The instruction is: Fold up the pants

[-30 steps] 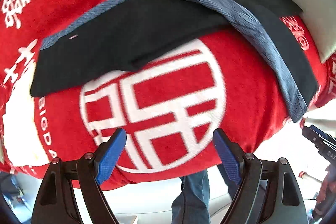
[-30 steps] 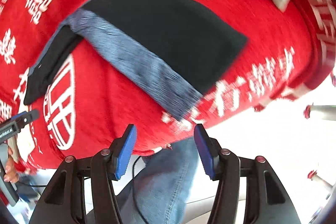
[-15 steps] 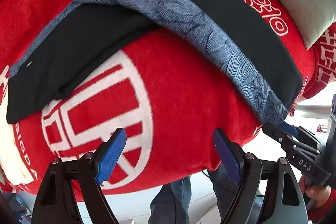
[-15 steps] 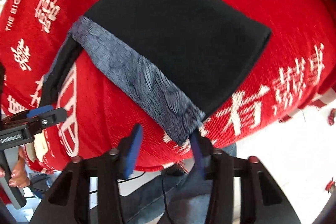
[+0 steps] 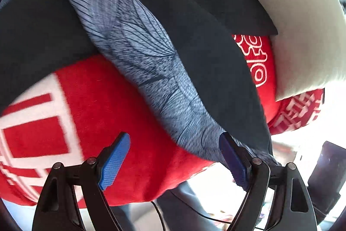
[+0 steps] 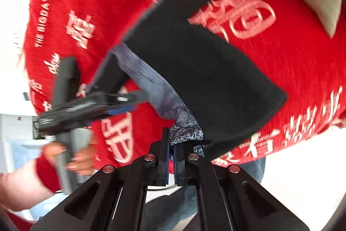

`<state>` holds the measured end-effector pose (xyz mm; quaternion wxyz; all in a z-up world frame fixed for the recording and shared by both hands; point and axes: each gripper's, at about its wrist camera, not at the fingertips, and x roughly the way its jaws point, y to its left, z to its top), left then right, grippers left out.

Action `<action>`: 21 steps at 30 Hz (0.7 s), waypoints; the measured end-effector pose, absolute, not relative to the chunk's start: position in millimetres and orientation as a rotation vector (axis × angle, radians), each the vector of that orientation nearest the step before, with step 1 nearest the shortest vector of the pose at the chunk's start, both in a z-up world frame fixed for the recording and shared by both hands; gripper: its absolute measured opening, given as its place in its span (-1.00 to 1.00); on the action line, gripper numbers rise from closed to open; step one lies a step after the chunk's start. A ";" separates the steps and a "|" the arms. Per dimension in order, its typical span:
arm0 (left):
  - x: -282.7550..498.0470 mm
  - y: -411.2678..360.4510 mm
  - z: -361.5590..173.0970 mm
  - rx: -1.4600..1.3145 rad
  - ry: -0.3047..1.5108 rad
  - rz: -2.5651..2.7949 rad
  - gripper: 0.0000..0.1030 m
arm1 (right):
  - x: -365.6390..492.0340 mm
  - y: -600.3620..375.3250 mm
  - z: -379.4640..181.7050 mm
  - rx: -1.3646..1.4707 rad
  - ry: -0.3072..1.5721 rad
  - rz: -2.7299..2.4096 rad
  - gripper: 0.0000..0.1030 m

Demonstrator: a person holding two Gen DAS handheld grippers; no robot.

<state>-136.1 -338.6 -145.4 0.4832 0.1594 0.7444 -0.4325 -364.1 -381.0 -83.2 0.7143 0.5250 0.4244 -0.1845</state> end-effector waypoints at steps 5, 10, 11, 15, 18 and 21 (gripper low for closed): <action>-137.4 -352.3 -156.4 0.328 1.902 -1.034 0.63 | -357.0 -394.1 -78.1 1.162 0.970 -0.366 -0.95; -131.2 -358.6 -150.3 0.264 1.909 -1.071 -0.91 | -355.5 -402.4 -86.8 1.205 1.041 -0.322 -0.95; -130.2 -361.1 -146.5 0.267 1.895 -1.085 -0.91 | -354.8 -404.2 -85.4 1.206 1.046 -0.316 -0.95; -125.4 -380.8 -115.6 0.257 1.825 -1.108 -0.91 | -347.8 -423.2 -69.8 1.185 1.056 -0.301 -0.95; -113.3 -399.9 -92.8 0.203 1.790 -1.113 -0.91 | -335.9 -451.4 -48.7 1.132 1.042 -0.293 -0.95; -100.5 -424.4 -79.0 0.166 1.761 -1.119 -0.91 | -319.7 -491.7 -27.3 1.058 1.030 -0.293 -0.95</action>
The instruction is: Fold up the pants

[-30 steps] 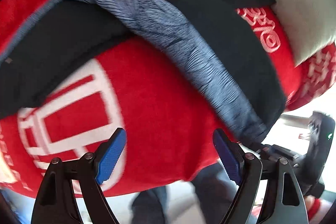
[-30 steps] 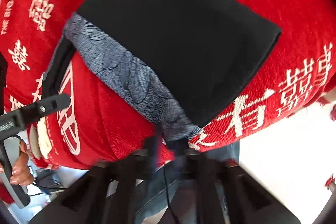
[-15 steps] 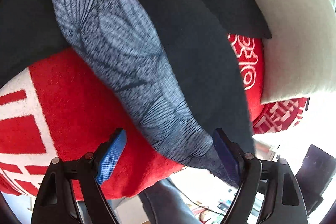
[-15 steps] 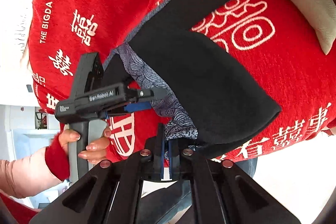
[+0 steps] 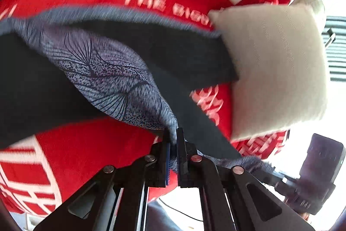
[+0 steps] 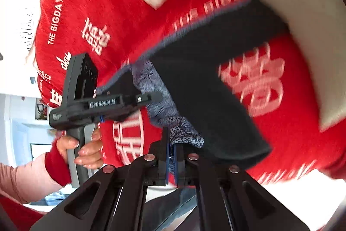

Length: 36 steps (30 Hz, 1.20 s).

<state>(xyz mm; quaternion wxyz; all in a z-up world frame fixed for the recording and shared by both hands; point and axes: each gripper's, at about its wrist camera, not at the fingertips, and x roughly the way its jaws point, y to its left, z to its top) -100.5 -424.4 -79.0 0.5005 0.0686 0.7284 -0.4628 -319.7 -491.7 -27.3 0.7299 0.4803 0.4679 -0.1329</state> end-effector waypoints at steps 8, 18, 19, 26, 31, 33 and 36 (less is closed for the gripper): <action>-68.2 -505.7 -82.4 0.135 1.693 -1.108 -0.91 | -258.3 -614.2 -27.3 0.909 1.098 -0.339 -0.95; -57.5 -550.9 -81.1 0.318 1.553 -1.012 0.17 | -205.8 -688.1 -75.7 0.800 1.283 -0.458 -0.36; -56.1 -548.3 -76.3 0.328 1.540 -1.013 0.17 | -206.6 -690.6 -68.1 0.812 1.255 -0.459 -0.08; -52.4 -517.5 -78.7 0.484 1.433 -0.897 0.18 | -215.0 -693.8 -8.8 0.768 1.086 -0.538 -0.08; -57.8 -499.2 -118.7 0.573 1.444 -0.778 0.18 | -207.9 -670.9 -55.6 0.779 1.245 -0.478 -0.43; -57.8 -497.6 -133.5 0.590 1.445 -0.740 0.18 | -200.2 -659.8 -93.1 0.713 1.353 -0.491 -0.48; -54.3 -497.4 -150.8 0.600 1.430 -0.694 0.18 | -194.5 -658.4 -134.3 0.630 1.427 -0.577 -0.56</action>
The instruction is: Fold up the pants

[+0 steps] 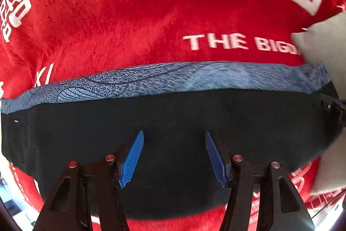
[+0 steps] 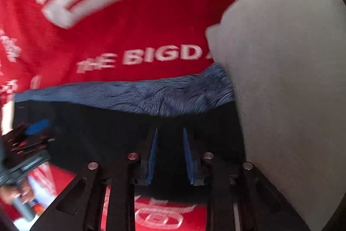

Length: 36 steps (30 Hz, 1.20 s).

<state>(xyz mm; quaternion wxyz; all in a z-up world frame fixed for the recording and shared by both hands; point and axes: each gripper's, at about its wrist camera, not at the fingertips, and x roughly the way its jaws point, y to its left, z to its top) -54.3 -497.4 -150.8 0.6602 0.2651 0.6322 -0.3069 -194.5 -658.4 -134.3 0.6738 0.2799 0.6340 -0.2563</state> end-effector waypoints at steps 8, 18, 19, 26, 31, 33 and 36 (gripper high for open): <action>-34.5 -502.9 -156.5 0.577 1.384 -0.661 0.50 | -167.4 -691.3 -156.3 0.627 1.344 -0.670 -0.61; -33.1 -465.6 -127.8 0.570 1.349 -0.639 0.50 | -239.9 -658.6 -88.7 0.806 1.186 -0.625 -0.53; -37.6 -460.3 -128.2 0.573 1.354 -0.638 0.50 | -245.4 -654.8 -88.4 0.826 1.184 -0.633 -0.53; -66.9 -480.9 -127.3 0.601 1.330 -0.749 0.50 | -279.3 -620.3 -96.5 0.936 1.211 -0.792 -0.53; -88.6 -529.5 -137.1 0.663 1.298 -0.855 0.50 | -290.5 -608.1 -108.2 0.912 1.231 -0.921 -0.33; -90.2 -537.8 -142.5 0.662 1.307 -0.855 0.50 | -287.4 -609.7 -113.3 0.886 1.210 -0.977 -0.22; -90.2 -544.4 -146.2 0.652 1.324 -0.848 0.50 | -284.2 -612.2 -115.9 0.901 1.125 -1.024 -0.23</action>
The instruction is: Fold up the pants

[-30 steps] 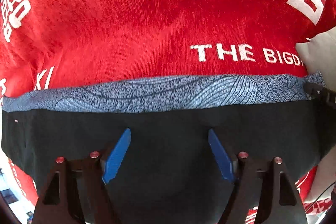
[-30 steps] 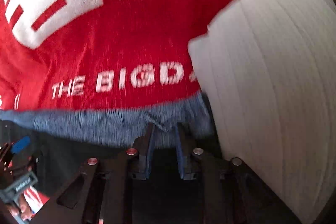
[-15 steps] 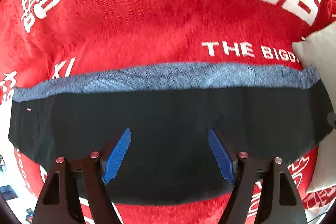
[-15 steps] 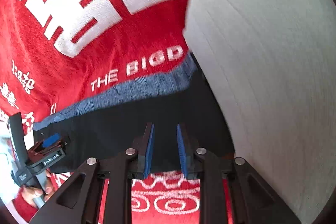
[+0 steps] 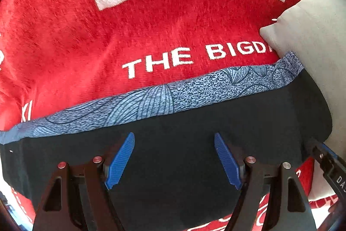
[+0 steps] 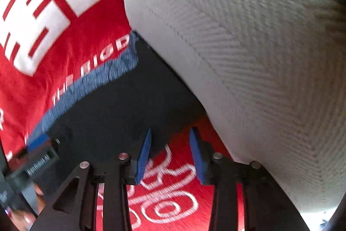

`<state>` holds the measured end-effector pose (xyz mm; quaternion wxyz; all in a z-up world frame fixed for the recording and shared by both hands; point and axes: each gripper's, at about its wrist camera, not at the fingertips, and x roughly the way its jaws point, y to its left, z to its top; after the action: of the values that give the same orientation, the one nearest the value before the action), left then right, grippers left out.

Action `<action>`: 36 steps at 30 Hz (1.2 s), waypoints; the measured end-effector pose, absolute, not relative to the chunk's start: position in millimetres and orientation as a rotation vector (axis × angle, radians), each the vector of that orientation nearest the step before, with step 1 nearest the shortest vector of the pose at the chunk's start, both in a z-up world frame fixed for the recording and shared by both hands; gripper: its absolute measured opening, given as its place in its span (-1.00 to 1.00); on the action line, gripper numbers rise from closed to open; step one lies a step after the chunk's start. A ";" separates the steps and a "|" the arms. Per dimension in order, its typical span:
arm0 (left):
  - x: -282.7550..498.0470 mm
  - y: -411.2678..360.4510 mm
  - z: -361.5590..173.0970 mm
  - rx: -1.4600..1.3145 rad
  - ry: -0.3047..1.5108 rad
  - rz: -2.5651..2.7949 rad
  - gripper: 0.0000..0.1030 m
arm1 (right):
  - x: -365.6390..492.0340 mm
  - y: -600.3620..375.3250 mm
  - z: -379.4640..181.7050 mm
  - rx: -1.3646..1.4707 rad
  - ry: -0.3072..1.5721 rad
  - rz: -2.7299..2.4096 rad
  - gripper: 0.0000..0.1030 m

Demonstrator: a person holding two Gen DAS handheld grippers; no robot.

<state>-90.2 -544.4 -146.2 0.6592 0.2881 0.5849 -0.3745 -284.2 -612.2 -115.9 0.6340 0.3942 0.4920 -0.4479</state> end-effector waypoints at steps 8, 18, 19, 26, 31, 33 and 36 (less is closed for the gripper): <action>-98.4 -550.9 -148.6 0.701 1.296 -0.840 0.52 | -250.4 -606.2 -89.0 0.556 1.140 -0.970 -0.78; -92.5 -549.0 -149.8 0.676 1.285 -0.830 0.63 | -239.5 -595.5 -49.1 0.525 1.089 -0.781 -0.67; -91.8 -546.3 -151.7 0.675 1.287 -0.826 0.63 | -231.5 -607.7 -55.0 0.562 1.088 -0.764 -0.67; -98.8 -542.6 -153.8 0.644 1.285 -0.818 0.69 | -175.8 -688.0 -146.5 0.646 1.290 -0.820 -0.84; -90.9 -529.1 -152.4 0.635 1.288 -0.782 0.69 | -154.4 -692.3 -159.9 0.545 1.326 -0.865 -0.94; -85.5 -515.2 -141.0 0.627 1.261 -0.760 0.69 | -151.2 -693.5 -156.7 0.585 1.300 -0.855 -0.83; -69.3 -480.1 -127.0 0.610 1.244 -0.700 0.69 | -153.1 -668.7 -132.7 0.567 1.270 -0.768 -0.70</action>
<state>-69.3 -480.1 -127.0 0.7137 0.2751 0.5612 -0.3161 -153.1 -668.7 -132.7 0.7008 0.2546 0.5701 -0.3451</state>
